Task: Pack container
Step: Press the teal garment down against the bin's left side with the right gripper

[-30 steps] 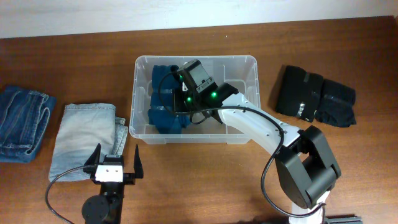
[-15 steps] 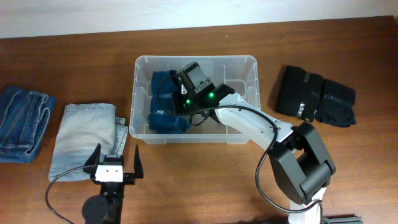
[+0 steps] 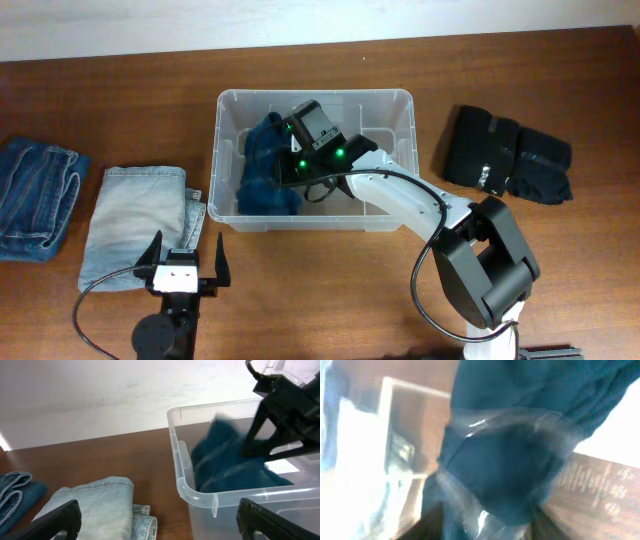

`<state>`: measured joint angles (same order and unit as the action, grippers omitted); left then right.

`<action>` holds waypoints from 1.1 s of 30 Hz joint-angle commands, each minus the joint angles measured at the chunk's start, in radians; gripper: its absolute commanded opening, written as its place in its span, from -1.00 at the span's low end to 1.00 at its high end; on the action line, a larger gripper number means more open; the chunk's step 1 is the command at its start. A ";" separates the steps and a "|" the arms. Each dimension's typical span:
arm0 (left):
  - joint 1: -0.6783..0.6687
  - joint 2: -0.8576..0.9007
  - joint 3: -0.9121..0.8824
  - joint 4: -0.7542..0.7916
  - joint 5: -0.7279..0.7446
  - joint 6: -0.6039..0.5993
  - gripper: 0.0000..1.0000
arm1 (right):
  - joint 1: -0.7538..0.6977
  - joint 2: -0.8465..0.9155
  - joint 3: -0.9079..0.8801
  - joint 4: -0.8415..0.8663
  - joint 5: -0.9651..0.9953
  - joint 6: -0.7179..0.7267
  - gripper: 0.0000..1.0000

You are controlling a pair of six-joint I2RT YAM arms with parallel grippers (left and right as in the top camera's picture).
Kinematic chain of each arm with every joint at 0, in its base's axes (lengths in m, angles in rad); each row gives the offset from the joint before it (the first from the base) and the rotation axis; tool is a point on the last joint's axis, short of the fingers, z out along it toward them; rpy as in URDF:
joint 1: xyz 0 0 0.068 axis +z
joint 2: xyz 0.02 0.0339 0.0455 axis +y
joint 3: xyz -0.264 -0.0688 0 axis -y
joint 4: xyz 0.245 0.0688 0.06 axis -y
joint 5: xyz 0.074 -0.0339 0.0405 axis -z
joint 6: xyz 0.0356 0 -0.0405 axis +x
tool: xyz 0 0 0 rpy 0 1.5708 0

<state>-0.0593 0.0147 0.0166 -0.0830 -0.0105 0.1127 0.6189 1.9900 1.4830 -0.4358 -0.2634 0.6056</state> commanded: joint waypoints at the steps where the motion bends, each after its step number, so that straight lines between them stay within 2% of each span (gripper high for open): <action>1: 0.004 -0.009 -0.008 0.000 0.007 0.016 0.99 | 0.010 -0.003 0.019 0.005 -0.018 -0.007 0.28; 3: 0.004 -0.009 -0.008 0.000 0.007 0.016 0.99 | 0.010 -0.003 0.019 0.004 -0.017 -0.007 0.74; 5: 0.004 -0.009 -0.008 0.000 0.007 0.016 0.99 | 0.010 -0.003 0.019 0.003 -0.018 -0.011 0.89; 11: 0.004 -0.009 -0.008 0.000 0.007 0.016 0.99 | 0.006 -0.009 0.026 0.000 -0.021 -0.079 0.90; 19: 0.004 -0.009 -0.008 0.000 0.007 0.016 0.99 | -0.025 -0.075 0.043 -0.056 0.007 -0.078 0.89; 23: 0.004 -0.009 -0.008 0.000 0.007 0.016 0.99 | -0.038 -0.074 0.043 -0.115 0.097 -0.079 0.64; 26: 0.004 -0.009 -0.008 0.000 0.007 0.016 0.99 | -0.038 -0.074 0.043 -0.129 0.152 -0.105 0.22; 28: 0.004 -0.009 -0.008 0.000 0.007 0.016 0.99 | -0.038 -0.074 0.043 -0.130 0.187 -0.104 -0.27; 30: 0.004 -0.009 -0.008 0.000 0.007 0.016 0.99 | -0.037 -0.074 0.043 -0.137 0.237 -0.103 -0.60; 33: 0.004 -0.009 -0.008 0.000 0.007 0.016 0.99 | -0.037 -0.071 0.043 -0.149 0.300 -0.100 -0.84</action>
<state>-0.0597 0.0147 0.0166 -0.0834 -0.0105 0.1131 0.5831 1.9408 1.5070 -0.5785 -0.0685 0.5102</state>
